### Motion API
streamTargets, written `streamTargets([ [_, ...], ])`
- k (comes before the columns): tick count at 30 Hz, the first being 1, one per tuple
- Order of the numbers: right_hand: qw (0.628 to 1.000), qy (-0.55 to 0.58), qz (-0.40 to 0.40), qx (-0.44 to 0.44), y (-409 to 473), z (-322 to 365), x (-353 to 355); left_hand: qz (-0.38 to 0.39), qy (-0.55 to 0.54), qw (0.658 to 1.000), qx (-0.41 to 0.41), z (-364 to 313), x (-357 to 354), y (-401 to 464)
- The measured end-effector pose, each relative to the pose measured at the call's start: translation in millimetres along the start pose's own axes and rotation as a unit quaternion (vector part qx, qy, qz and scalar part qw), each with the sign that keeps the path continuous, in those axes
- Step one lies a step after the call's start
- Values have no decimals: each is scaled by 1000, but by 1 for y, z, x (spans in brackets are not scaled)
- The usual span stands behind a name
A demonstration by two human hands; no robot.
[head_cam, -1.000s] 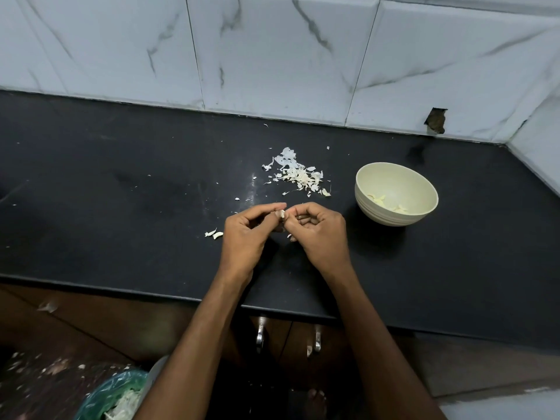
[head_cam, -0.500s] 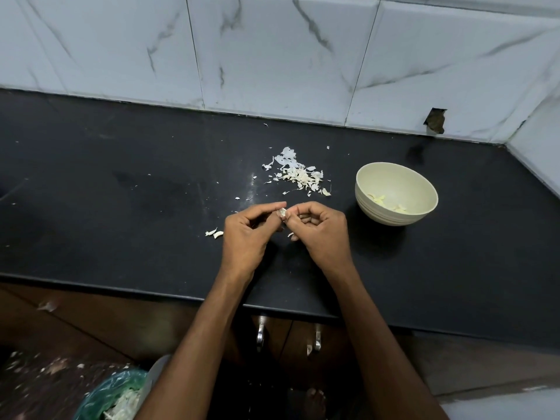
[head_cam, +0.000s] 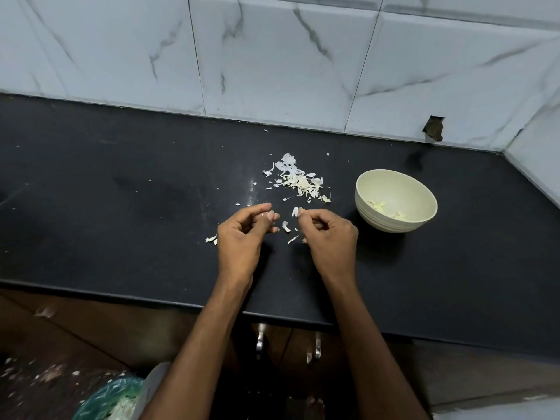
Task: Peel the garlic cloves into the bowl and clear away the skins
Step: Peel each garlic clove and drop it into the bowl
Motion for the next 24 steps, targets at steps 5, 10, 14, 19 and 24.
streamTargets([
  [5,1000,-2,16,-13,3,1,0,-2,5,1000,-22,-2,-1,0],
  [10,999,12,37,-35,6,-4,2,-6,24,999,-41,-4,-4,8],
  [14,998,28,34,-38,4,-1,1,0,62,996,-64,-21,-18,21],
  [19,1000,7,29,5,-2,6,3,105,114,980,-122,-66,-74,41],
  [24,999,38,18,-11,-6,1,4,239,254,931,-113,-69,-148,68],
])
Point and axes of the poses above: each hand's wrist, its own y-axis towards the middle knuckle, its own x-axis out of the back of the hand, z = x × y, the point moved 1 cm from there along y, towards the middle knuckle, and after that the axes turned 13 degrees about z, right-handed, at the moved point
